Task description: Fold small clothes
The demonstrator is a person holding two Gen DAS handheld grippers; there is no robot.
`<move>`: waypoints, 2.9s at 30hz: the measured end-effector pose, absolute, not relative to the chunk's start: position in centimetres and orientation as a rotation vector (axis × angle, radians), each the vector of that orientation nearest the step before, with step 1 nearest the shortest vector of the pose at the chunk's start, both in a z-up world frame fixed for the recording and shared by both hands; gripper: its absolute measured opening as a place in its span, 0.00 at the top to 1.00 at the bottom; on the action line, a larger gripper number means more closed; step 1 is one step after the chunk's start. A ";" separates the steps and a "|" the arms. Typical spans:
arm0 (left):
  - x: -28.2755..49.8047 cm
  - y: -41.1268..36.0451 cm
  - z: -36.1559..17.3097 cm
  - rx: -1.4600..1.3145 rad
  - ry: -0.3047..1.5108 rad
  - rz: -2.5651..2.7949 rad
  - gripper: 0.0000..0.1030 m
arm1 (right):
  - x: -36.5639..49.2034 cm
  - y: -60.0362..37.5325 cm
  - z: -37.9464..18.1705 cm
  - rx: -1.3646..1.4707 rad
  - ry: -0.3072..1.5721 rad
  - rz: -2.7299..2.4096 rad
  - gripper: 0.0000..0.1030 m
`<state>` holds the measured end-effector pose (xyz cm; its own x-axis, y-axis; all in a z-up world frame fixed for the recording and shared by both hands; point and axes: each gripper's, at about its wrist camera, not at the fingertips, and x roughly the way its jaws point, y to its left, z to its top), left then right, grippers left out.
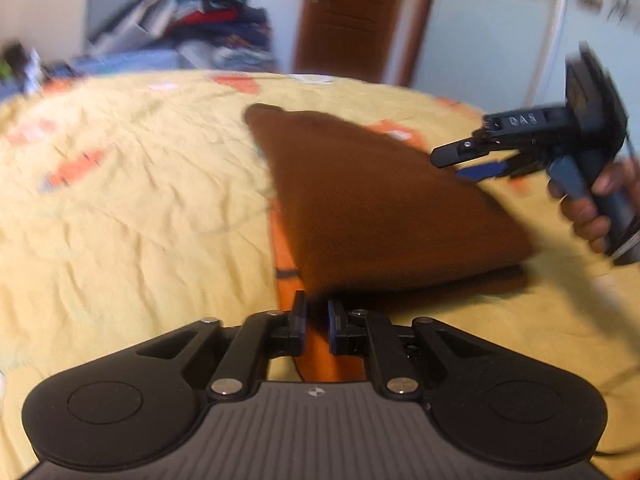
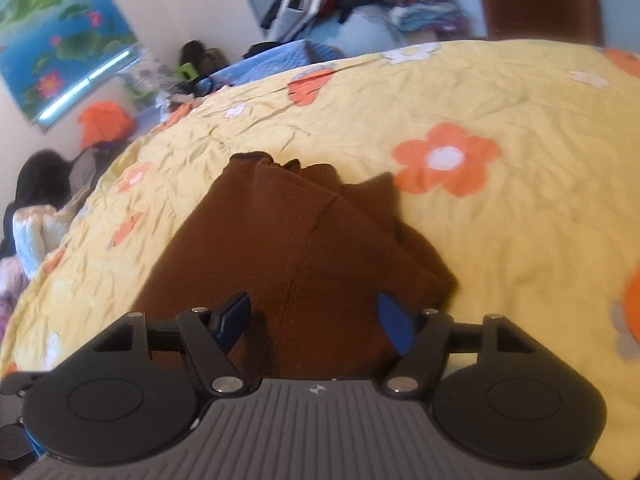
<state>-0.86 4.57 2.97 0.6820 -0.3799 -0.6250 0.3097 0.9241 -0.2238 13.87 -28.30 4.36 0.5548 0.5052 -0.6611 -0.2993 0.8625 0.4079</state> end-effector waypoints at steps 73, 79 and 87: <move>-0.4 -2.4 6.5 0.066 0.629 -0.452 0.13 | 5.1 -29.3 7.8 0.368 0.694 0.569 0.26; 0.5 -4.8 2.2 0.199 0.652 -0.391 0.26 | 9.3 -23.6 2.1 0.074 0.731 0.554 0.28; -4.8 -0.9 6.0 0.155 0.575 -0.356 0.27 | 1.1 -25.9 5.6 0.145 0.682 0.517 0.02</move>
<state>-4.80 -0.93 6.02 0.7806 -0.2853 -0.5561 0.3706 0.9277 0.0442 1.14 -25.87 5.61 0.6560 0.5010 -0.5645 -0.4078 0.8647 0.2934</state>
